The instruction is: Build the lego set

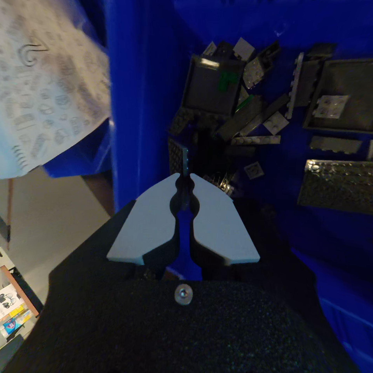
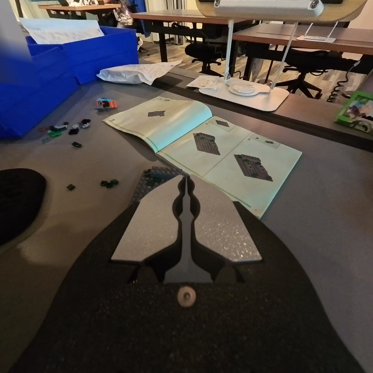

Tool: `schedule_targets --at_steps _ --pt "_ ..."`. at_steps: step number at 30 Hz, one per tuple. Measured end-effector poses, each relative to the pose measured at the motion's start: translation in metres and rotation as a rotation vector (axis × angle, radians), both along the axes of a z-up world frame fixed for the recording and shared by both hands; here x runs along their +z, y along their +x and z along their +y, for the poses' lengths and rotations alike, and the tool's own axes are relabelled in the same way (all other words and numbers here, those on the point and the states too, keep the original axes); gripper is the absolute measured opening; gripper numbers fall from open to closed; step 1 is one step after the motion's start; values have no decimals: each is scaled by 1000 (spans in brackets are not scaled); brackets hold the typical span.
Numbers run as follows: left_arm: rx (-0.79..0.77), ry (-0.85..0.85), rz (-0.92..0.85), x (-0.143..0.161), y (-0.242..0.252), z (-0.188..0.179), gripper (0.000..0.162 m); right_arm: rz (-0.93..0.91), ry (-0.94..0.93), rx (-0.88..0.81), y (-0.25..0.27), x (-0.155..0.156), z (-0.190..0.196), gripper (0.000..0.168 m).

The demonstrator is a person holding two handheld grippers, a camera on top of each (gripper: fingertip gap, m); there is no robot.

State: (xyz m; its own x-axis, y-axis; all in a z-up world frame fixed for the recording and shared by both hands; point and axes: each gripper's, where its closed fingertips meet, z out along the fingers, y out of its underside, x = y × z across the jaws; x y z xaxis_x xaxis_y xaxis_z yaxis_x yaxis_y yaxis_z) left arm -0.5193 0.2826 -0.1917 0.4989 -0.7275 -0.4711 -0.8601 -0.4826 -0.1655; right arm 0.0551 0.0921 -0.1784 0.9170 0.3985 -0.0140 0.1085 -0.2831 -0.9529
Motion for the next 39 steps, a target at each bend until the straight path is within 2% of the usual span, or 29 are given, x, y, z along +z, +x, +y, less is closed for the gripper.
schedule_targets --at_steps 6,10,17,26,27,29,32,36,39 --pt "-6 46 -28 29 4 -24 4 -3 -1 8 -2 0 0 1" --pt "-30 28 -57 35 18 -54 4 -3 1 9 -2 0 0 1" --pt "-100 -77 -88 13 52 -115 4 -14 -3 12 -4 -1 0 1" --pt "-108 -191 -184 -17 84 -159 5 -24 -8 13 -5 -3 1 1" --pt "-111 -204 -213 -16 88 -162 13 -24 -10 14 -6 -3 1 1" --pt "-98 -228 -303 -8 92 -165 24 -26 -12 16 -6 -4 2 1" --pt "-37 -179 -391 16 81 -152 27 -28 -13 16 -6 -4 2 1" --pt "82 -51 -342 39 37 -120 29 -28 -12 16 -6 -4 2 1" --pt "152 -28 -295 38 11 -100 30 -27 -12 19 -7 -4 1 1"
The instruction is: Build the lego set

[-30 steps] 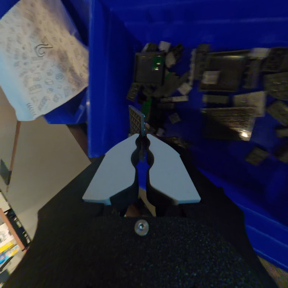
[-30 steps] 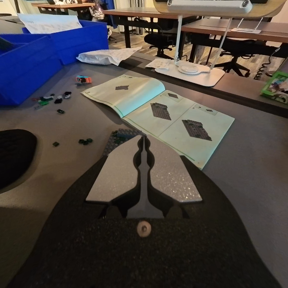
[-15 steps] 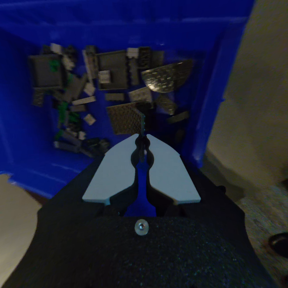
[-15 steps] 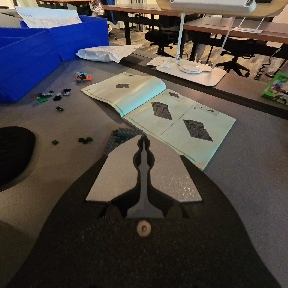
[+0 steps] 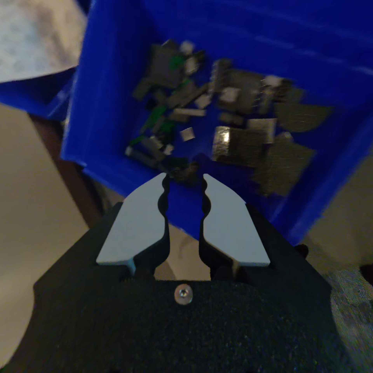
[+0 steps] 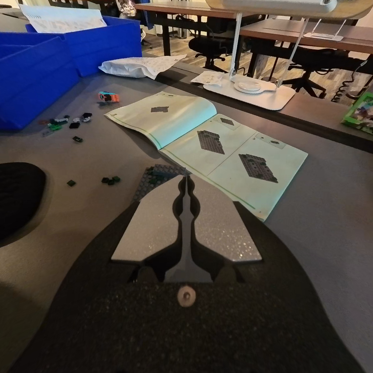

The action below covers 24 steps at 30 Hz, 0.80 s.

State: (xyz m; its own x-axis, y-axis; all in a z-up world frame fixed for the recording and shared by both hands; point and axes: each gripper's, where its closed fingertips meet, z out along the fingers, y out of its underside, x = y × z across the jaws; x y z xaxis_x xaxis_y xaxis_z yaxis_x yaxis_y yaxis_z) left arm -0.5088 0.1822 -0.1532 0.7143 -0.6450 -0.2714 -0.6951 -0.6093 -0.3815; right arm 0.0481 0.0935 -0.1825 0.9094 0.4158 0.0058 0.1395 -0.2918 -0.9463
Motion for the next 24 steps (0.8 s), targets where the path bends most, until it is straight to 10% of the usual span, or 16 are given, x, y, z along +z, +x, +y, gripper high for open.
schedule_targets --at_steps 24 --pt "339 -367 240 -88 -37 87 26 48 10 4 4 5 -3 1"
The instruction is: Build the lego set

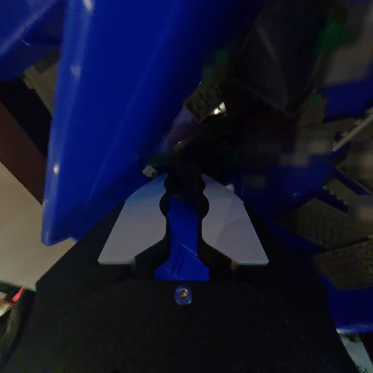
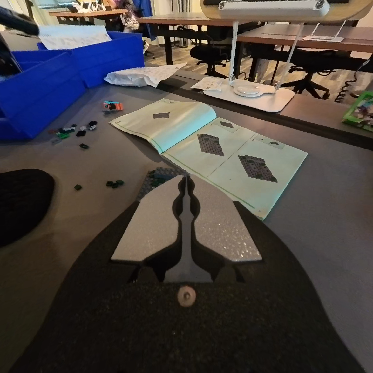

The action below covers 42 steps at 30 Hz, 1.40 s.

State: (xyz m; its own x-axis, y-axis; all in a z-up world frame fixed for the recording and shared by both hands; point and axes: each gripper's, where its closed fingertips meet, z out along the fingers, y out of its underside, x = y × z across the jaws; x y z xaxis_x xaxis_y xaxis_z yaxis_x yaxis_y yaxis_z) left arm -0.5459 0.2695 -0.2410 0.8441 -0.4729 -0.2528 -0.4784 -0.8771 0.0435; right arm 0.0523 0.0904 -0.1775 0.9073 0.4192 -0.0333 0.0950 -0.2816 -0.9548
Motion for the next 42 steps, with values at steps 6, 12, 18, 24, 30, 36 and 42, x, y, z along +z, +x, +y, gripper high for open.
schedule_targets --at_steps 6,12,18,24,30,36,42 --pt "41 12 10 -8 -1 1 24 1 -4 8 -1 -1 0 1" --pt "62 -12 -24 -12 3 -1 30 0 -5 9 -1 -1 0 1" --pt "37 -11 -3 -11 4 -4 17 5 -5 8 0 -1 0 1" --pt "-45 -60 -46 -8 22 -30 5 14 1 9 0 1 -1 1" --pt "-108 19 -124 24 42 -47 4 12 -1 14 -1 1 -1 1" --pt "-134 103 -95 55 33 -45 14 6 -2 18 -2 0 -1 1" --pt "-81 162 -111 70 17 -28 21 12 -3 15 -1 0 -1 1"
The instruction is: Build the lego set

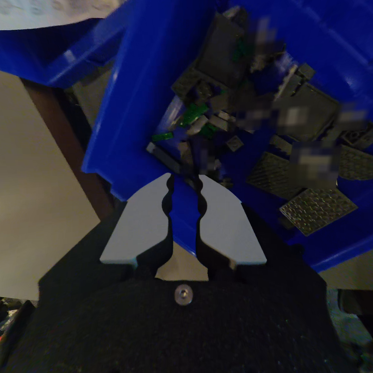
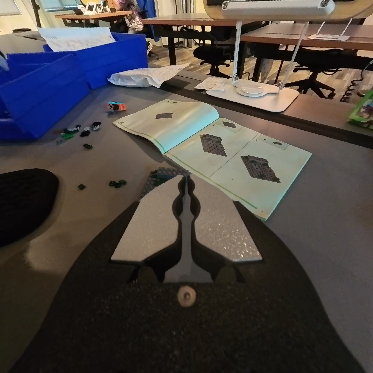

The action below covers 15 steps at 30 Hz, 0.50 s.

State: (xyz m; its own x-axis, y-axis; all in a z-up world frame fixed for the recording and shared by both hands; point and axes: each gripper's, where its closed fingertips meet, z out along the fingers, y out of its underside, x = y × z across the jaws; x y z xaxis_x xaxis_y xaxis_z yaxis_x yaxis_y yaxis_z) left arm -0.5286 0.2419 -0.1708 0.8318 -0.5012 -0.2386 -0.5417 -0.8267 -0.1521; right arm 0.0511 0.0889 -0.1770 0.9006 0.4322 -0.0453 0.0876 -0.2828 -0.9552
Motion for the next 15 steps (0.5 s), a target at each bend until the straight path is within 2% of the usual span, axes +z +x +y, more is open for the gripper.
schedule_targets --at_steps 10,15 --pt "40 -33 44 -25 -14 21 26 -1 -8 3 0 -2 0 2" --pt "28 -97 161 -47 -21 29 25 -14 -14 8 -2 -3 0 2"
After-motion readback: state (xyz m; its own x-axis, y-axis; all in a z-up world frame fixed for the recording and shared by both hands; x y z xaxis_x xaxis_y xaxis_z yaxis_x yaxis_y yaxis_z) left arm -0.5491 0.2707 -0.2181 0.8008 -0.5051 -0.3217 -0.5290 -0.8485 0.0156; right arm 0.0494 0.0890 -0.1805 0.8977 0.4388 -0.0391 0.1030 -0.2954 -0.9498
